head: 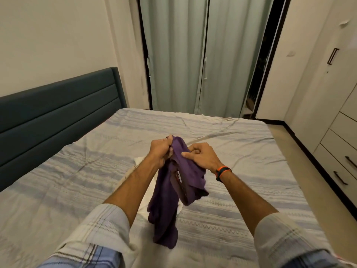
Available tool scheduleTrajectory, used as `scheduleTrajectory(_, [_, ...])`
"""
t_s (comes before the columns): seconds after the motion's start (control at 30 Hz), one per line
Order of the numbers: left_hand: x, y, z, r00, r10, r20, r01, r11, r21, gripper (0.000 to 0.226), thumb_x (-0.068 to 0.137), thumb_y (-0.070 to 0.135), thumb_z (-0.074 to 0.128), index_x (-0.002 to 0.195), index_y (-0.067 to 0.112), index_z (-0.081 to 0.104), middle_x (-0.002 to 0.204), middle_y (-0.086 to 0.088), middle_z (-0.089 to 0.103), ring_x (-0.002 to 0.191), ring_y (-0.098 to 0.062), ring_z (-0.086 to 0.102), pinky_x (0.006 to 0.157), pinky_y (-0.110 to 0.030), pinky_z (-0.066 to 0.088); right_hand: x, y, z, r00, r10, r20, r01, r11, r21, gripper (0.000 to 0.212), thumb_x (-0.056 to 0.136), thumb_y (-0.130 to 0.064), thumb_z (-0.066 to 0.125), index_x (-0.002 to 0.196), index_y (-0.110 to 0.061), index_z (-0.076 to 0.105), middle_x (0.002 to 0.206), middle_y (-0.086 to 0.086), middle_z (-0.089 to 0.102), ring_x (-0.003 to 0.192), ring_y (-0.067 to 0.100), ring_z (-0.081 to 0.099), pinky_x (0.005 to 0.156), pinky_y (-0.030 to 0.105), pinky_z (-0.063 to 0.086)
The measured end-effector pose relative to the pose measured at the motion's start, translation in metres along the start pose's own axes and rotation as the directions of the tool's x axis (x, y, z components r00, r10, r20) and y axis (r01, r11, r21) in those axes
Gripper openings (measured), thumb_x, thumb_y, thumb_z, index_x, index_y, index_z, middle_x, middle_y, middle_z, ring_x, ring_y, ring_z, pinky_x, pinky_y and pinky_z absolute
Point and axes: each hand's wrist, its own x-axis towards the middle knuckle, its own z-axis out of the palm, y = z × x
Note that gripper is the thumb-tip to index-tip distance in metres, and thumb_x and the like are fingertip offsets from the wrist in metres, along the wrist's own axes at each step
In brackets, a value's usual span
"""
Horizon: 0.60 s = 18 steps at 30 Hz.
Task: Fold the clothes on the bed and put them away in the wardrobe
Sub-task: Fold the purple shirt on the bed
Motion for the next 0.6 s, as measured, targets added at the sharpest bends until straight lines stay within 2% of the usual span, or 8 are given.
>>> scheduleTrajectory(0.1, [0.002, -0.003, -0.011, 1.0, -0.005, 0.023, 0.003, 0.998, 0.061, 0.027, 0.095, 0.018, 0.062, 0.069, 0.011, 0.058, 0.054, -0.003, 0.056, 0.047, -0.012, 0.047, 0.05, -0.025, 0.041, 0.01, -0.004, -0.001, 0.998, 0.017, -0.067, -0.005, 0.985, 0.175, 0.024, 0.087, -0.028, 0.074, 0.068, -0.016, 0.066, 0.058, -0.004, 0.059, 0.058, 0.011, 0.052, 0.06, 0.027, 0.044])
scheduleTrajectory(0.17, [-0.002, -0.008, -0.019, 0.995, -0.027, 0.1, 0.021, 0.998, 0.063, 0.018, 0.092, 0.025, 0.067, 0.083, 0.01, 0.067, 0.074, -0.008, 0.065, 0.065, -0.017, 0.057, 0.065, -0.03, 0.049, 0.016, -0.007, 0.001, 0.996, 0.033, -0.08, -0.005, 0.942, 0.336, 0.024, 0.093, -0.022, 0.068, 0.071, -0.012, 0.064, 0.065, 0.004, 0.058, 0.061, 0.015, 0.049, 0.059, 0.028, 0.041])
scheduleTrajectory(0.23, [-0.007, -0.015, -0.026, 0.968, -0.075, 0.238, 0.065, 0.997, 0.052, 0.024, 0.086, 0.029, 0.073, 0.097, 0.008, 0.068, 0.089, -0.011, 0.068, 0.081, -0.02, 0.061, 0.077, -0.033, 0.049, 0.022, -0.014, 0.003, 0.992, 0.072, -0.099, -0.017, 0.88, 0.474, 0.026, 0.095, -0.02, 0.064, 0.071, -0.011, 0.064, 0.068, 0.006, 0.058, 0.062, 0.016, 0.049, 0.059, 0.029, 0.043])
scheduleTrajectory(0.3, [-0.013, -0.021, -0.034, 0.932, -0.102, 0.347, 0.059, 0.99, 0.132, 0.025, 0.083, 0.021, 0.077, 0.098, 0.005, 0.067, 0.092, -0.011, 0.071, 0.082, -0.019, 0.065, 0.076, -0.029, 0.053, 0.028, -0.018, 0.006, 0.987, 0.131, -0.092, -0.054, 0.811, 0.582, 0.025, 0.097, -0.021, 0.061, 0.076, -0.01, 0.066, 0.073, 0.009, 0.062, 0.066, 0.018, 0.053, 0.063, 0.031, 0.049])
scheduleTrajectory(0.4, [-0.016, -0.027, -0.041, 0.944, -0.13, 0.304, 0.001, 0.92, 0.392, 0.04, 0.079, 0.012, 0.081, 0.113, 0.006, 0.062, 0.098, -0.01, 0.073, 0.078, -0.017, 0.068, 0.062, -0.025, 0.054, 0.034, -0.024, 0.009, 0.984, 0.156, -0.085, -0.056, 0.729, 0.682, 0.02, 0.1, -0.016, 0.057, 0.086, -0.007, 0.068, 0.079, 0.009, 0.066, 0.069, 0.016, 0.059, 0.065, 0.028, 0.055])
scheduleTrajectory(0.5, [-0.018, -0.031, -0.039, 0.972, -0.137, 0.189, 0.058, 0.926, 0.374, 0.042, 0.084, 0.004, 0.073, 0.115, 0.019, 0.049, 0.1, -0.006, 0.067, 0.083, -0.019, 0.064, 0.066, -0.029, 0.052, 0.039, -0.023, 0.011, 0.992, 0.109, -0.067, -0.034, 0.727, 0.686, 0.02, 0.098, -0.008, 0.058, 0.116, -0.001, 0.064, 0.105, 0.011, 0.068, 0.095, 0.019, 0.065, 0.089, 0.033, 0.056])
scheduleTrajectory(0.53, [-0.017, -0.031, -0.037, 0.979, -0.119, 0.163, 0.061, 0.945, 0.321, 0.04, 0.085, 0.0, 0.067, 0.114, 0.021, 0.048, 0.095, -0.005, 0.066, 0.08, -0.02, 0.061, 0.065, -0.03, 0.049, 0.039, -0.022, 0.01, 0.994, 0.098, -0.058, -0.04, 0.775, 0.631, 0.028, 0.097, -0.012, 0.062, 0.122, -0.002, 0.061, 0.112, 0.01, 0.066, 0.103, 0.018, 0.063, 0.096, 0.035, 0.053])
scheduleTrajectory(0.6, [-0.015, -0.032, -0.034, 0.992, -0.052, 0.118, 0.027, 0.978, 0.207, 0.033, 0.086, -0.004, 0.063, 0.106, 0.021, 0.052, 0.087, -0.006, 0.065, 0.073, -0.02, 0.058, 0.058, -0.028, 0.045, 0.038, -0.019, 0.009, 0.993, 0.065, -0.095, -0.025, 0.927, 0.375, 0.038, 0.092, -0.029, 0.068, 0.122, -0.009, 0.06, 0.117, 0.004, 0.065, 0.108, 0.016, 0.062, 0.098, 0.031, 0.051])
